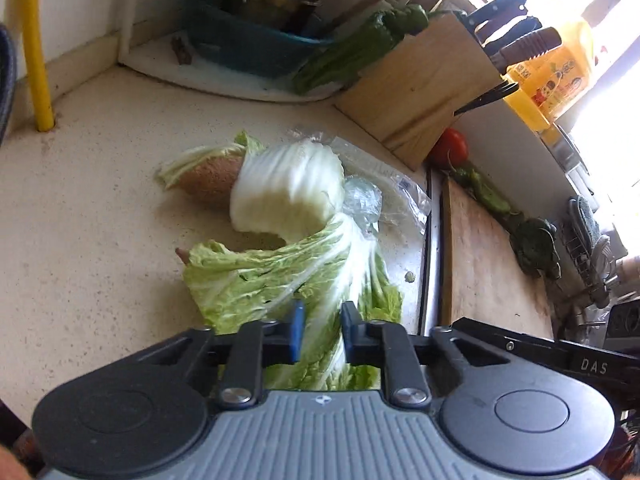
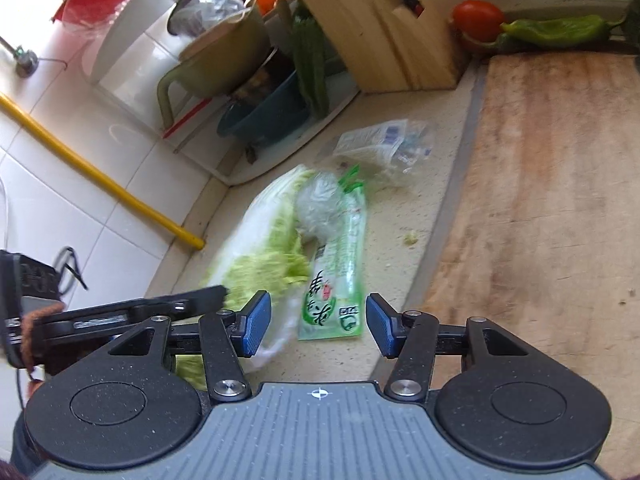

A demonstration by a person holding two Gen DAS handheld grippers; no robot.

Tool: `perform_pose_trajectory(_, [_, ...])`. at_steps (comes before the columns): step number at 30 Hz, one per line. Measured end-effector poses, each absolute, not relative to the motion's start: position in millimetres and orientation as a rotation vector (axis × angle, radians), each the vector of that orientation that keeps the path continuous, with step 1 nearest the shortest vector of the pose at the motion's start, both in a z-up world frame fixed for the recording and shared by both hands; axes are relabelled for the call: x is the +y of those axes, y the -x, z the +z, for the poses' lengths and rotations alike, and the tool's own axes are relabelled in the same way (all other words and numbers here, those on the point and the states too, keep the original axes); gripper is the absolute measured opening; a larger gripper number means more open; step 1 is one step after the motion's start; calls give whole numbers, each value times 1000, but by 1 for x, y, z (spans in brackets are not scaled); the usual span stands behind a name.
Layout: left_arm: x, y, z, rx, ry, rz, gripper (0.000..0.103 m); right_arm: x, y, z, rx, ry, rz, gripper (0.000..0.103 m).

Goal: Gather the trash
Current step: 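Close the left gripper on a napa cabbage leaf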

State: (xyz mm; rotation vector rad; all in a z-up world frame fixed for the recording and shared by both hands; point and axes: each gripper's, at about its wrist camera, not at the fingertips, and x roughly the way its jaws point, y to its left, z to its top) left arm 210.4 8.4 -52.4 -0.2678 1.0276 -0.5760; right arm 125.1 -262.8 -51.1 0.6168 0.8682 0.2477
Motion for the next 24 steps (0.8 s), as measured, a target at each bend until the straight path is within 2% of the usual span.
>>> perform_pose_trajectory(5, [4,-206,-41,1008,137,-620,16,-254,-132,-51,883,-595,261,63])
perform_pose_trajectory(6, [-1,-204,-40,999,107,-629,20,-254,-133,-51,885,-592,261,64])
perform_pose_trajectory(8, [-15,-200,-43,991,7,-638,38,-252,-134,-50,886,-584,264,64])
perform_pose_trajectory(9, [-25,-200,-49,995,-59,-635,41,-252,-134,-50,884,-584,260,65])
perform_pose_trajectory(11, [-41,-191,-59,983,-214,-605,38,-254,-135,-52,884,-594,251,65])
perform_pose_trajectory(13, [-45,-178,-49,935,-289,-615,27,-255,-135,-54,888,-601,238,65])
perform_pose_trajectory(16, [-33,-172,-21,902,-260,-639,24,-257,-132,-54,885,-597,224,65])
perform_pose_trajectory(19, [-19,-180,1,899,-140,-656,23,-261,-131,-54,874,-599,210,64])
perform_pose_trajectory(24, [28,-209,16,914,262,-731,24,-261,-135,-57,872,-616,216,59])
